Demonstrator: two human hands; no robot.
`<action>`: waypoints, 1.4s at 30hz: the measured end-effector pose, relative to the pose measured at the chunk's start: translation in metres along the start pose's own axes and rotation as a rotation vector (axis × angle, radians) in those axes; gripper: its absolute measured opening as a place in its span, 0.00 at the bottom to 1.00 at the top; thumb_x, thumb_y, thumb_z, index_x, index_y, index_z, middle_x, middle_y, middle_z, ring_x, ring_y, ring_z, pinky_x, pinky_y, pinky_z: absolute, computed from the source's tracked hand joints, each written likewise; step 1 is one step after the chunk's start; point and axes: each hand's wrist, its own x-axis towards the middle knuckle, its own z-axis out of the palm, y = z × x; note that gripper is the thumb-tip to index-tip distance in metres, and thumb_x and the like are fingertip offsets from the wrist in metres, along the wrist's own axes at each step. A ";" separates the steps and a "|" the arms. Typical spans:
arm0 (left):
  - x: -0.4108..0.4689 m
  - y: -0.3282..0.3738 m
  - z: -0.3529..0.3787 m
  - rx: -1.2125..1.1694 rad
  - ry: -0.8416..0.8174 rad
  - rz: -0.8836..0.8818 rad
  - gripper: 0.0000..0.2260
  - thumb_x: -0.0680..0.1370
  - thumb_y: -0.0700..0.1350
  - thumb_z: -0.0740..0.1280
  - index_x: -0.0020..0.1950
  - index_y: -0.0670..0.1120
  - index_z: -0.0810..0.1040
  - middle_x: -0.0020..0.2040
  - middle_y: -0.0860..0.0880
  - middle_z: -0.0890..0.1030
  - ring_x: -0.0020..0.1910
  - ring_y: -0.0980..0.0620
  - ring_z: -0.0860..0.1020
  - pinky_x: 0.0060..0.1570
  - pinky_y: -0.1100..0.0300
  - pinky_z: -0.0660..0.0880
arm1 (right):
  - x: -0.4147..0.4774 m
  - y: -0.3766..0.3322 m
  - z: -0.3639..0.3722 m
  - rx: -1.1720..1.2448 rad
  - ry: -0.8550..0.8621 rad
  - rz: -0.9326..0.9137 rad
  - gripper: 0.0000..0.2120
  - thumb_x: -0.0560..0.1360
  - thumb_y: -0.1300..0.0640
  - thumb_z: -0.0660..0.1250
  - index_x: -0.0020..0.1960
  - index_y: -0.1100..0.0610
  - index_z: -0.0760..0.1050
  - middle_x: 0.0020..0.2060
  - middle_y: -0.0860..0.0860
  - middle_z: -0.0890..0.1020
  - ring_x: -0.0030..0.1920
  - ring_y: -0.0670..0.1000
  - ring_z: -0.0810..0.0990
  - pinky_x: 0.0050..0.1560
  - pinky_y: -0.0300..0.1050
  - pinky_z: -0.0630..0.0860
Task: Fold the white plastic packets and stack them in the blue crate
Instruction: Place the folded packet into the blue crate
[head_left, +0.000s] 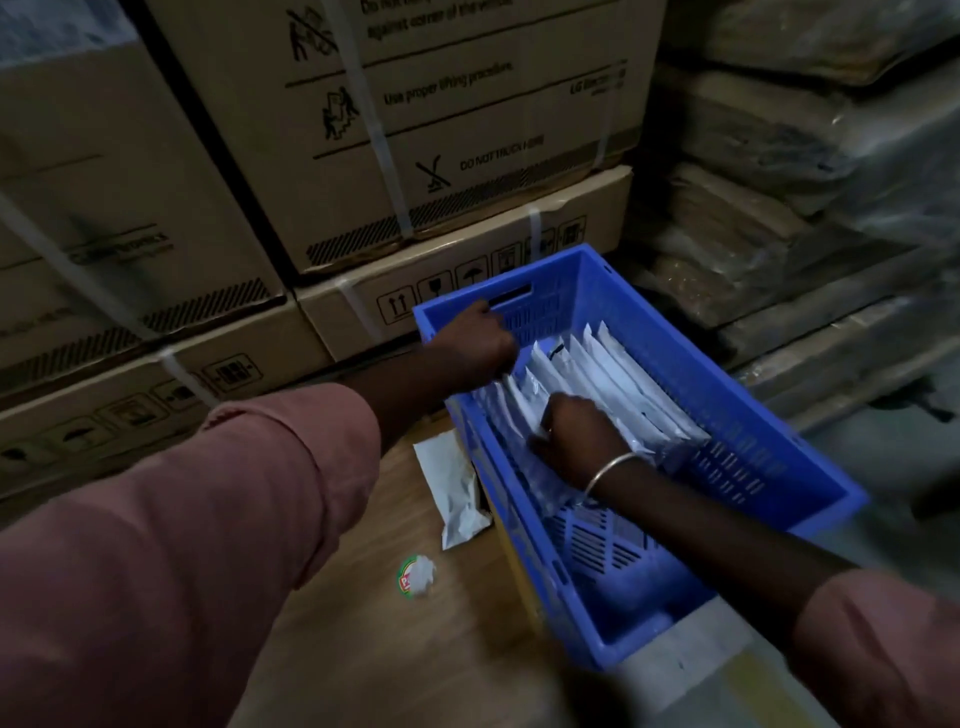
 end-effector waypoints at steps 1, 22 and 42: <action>0.003 0.006 0.006 0.029 -0.032 0.009 0.05 0.70 0.42 0.74 0.44 0.47 0.86 0.42 0.45 0.86 0.47 0.41 0.82 0.55 0.51 0.70 | 0.000 0.004 0.010 -0.005 -0.010 -0.003 0.11 0.74 0.54 0.70 0.49 0.60 0.72 0.48 0.61 0.80 0.51 0.62 0.81 0.43 0.48 0.71; 0.037 0.016 0.041 -0.313 -0.324 -0.296 0.11 0.73 0.34 0.69 0.48 0.49 0.85 0.51 0.49 0.85 0.52 0.47 0.81 0.43 0.56 0.73 | 0.013 0.013 0.051 -0.324 0.020 -0.078 0.12 0.63 0.63 0.79 0.43 0.60 0.78 0.36 0.57 0.81 0.31 0.57 0.83 0.27 0.46 0.77; 0.024 0.003 0.036 -0.383 -0.235 -0.341 0.15 0.69 0.45 0.79 0.54 0.51 0.82 0.55 0.49 0.83 0.56 0.47 0.80 0.46 0.56 0.74 | 0.006 0.002 0.047 -0.232 -0.024 -0.046 0.14 0.56 0.63 0.80 0.30 0.58 0.74 0.28 0.55 0.77 0.26 0.57 0.79 0.22 0.42 0.71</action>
